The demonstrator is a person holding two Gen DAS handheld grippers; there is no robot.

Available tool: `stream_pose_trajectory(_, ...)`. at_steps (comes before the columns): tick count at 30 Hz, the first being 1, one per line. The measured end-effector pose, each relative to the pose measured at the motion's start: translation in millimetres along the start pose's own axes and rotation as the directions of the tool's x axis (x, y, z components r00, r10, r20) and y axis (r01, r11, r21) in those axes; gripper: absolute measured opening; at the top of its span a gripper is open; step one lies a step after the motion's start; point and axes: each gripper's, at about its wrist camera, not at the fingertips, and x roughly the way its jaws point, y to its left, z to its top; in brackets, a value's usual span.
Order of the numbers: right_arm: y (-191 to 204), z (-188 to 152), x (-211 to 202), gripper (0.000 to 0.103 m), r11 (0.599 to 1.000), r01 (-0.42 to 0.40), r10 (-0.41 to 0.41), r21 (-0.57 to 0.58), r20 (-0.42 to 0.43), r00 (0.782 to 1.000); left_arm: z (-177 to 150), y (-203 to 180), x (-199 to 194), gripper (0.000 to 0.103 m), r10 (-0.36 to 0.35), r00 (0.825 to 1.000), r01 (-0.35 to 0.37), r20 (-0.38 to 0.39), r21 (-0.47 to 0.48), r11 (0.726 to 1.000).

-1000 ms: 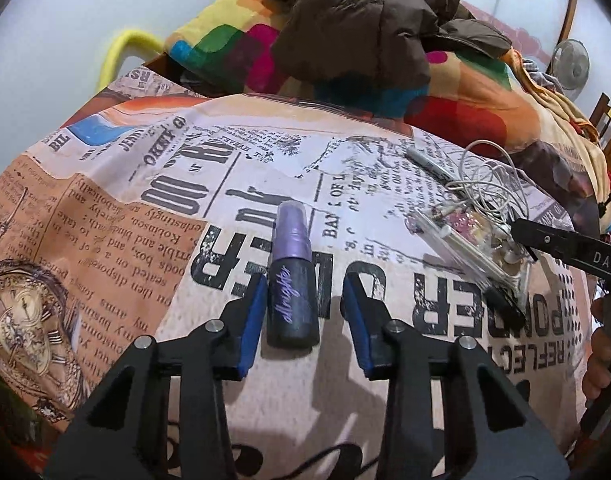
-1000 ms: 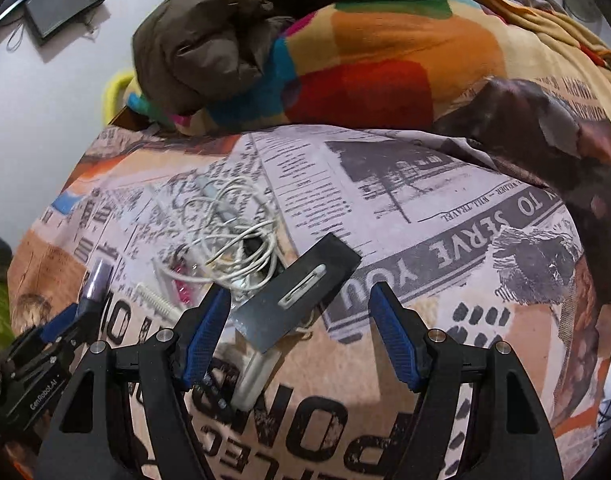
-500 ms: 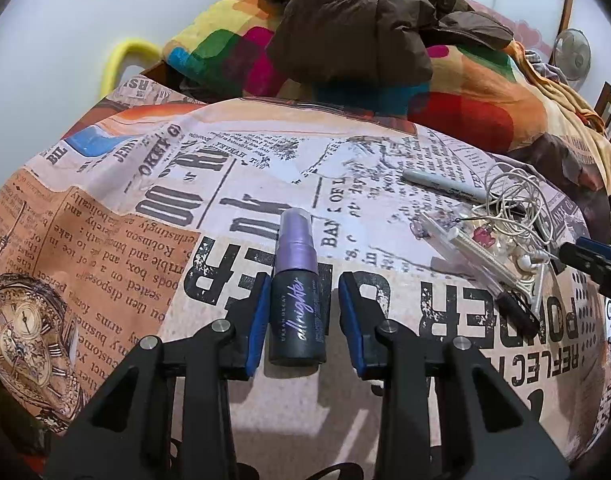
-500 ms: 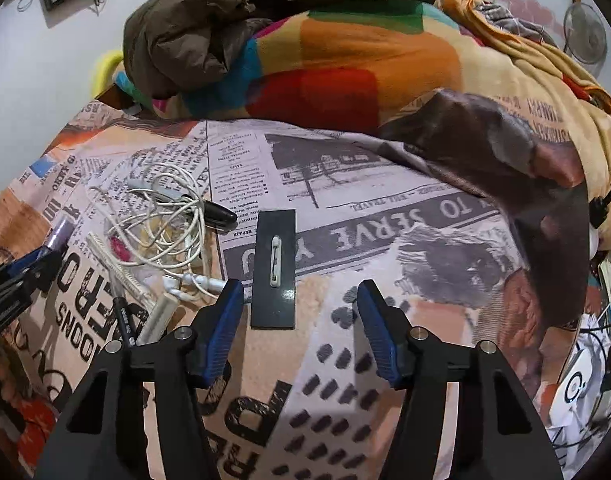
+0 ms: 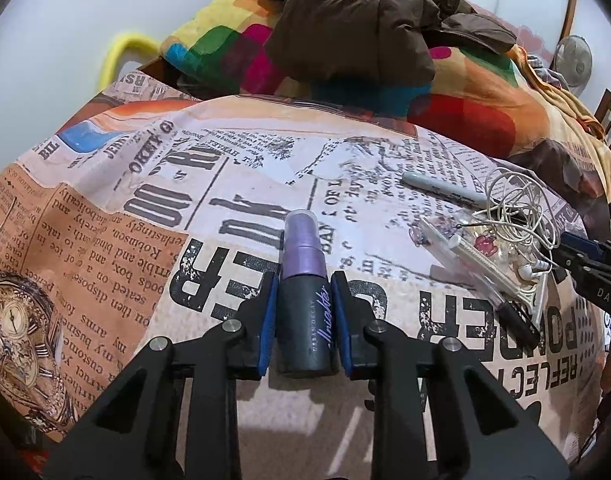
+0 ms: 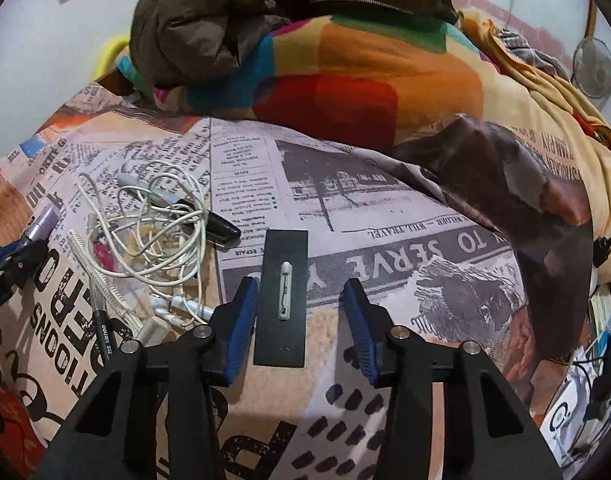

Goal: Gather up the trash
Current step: 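Lift bottle and black clip with both tools and carry over the bin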

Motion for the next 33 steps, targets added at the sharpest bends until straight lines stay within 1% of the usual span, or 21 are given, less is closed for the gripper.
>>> stream_pose_trajectory(1,1,-1,-1,0.031,1.0,-0.008,0.008,-0.008,0.005,1.0,-1,0,0,0.025,-0.001,1.0,0.001,0.0,-0.002,1.0)
stream_pose_trajectory(2,2,-1,-1,0.022,1.0,-0.009,0.01,-0.019,0.009,1.0,-1,0,-1,0.025,-0.002,1.0,0.002,-0.002,-0.003,1.0)
stream_pose_trajectory(4,6,0,-1,0.022,0.999,0.006,-0.006,-0.032,0.002,1.0,-2,-2,-4,0.025,-0.02,1.0,0.02,-0.013,-0.009,1.0)
stream_pose_trajectory(6,5,0,-1,0.022,1.0,-0.001,0.001,-0.021,-0.011,1.0,-4,-4,-10,0.025,-0.038,0.999,0.038,-0.008,-0.007,0.999)
stream_pose_trajectory(9,1,-1,-6,0.022,0.999,-0.045,0.045,0.019,-0.028,0.999,-7,-14,-24,0.025,-0.034,0.999,0.033,0.014,0.039,0.999)
stream_pose_trajectory(13,2,-2,-24,0.022,0.999,-0.044,0.044,0.022,-0.002,0.999,-8,-24,-48,0.025,-0.034,0.998,0.029,0.049,0.089,0.996)
stream_pose_trajectory(18,8,4,-61,0.022,0.997,-0.068,0.067,0.022,0.05,0.997,-9,-28,-84,0.025,-0.05,0.995,0.041,0.09,0.103,0.994)
stream_pose_trajectory(23,23,12,-106,0.022,0.995,-0.103,0.102,0.005,0.114,0.988,-6,-22,-124,0.025,-0.055,0.989,0.043,0.136,0.089,0.995)
stream_pose_trajectory(27,40,18,-141,0.022,0.989,-0.145,0.146,-0.017,0.163,0.976,-9,-12,-163,0.025,-0.045,0.982,0.031,0.182,0.082,0.996)
stream_pose_trajectory(33,78,17,-190,0.022,0.981,-0.174,0.189,-0.087,0.224,0.956,-18,11,-216,0.025,-0.024,0.971,0.01,0.239,0.058,0.998)
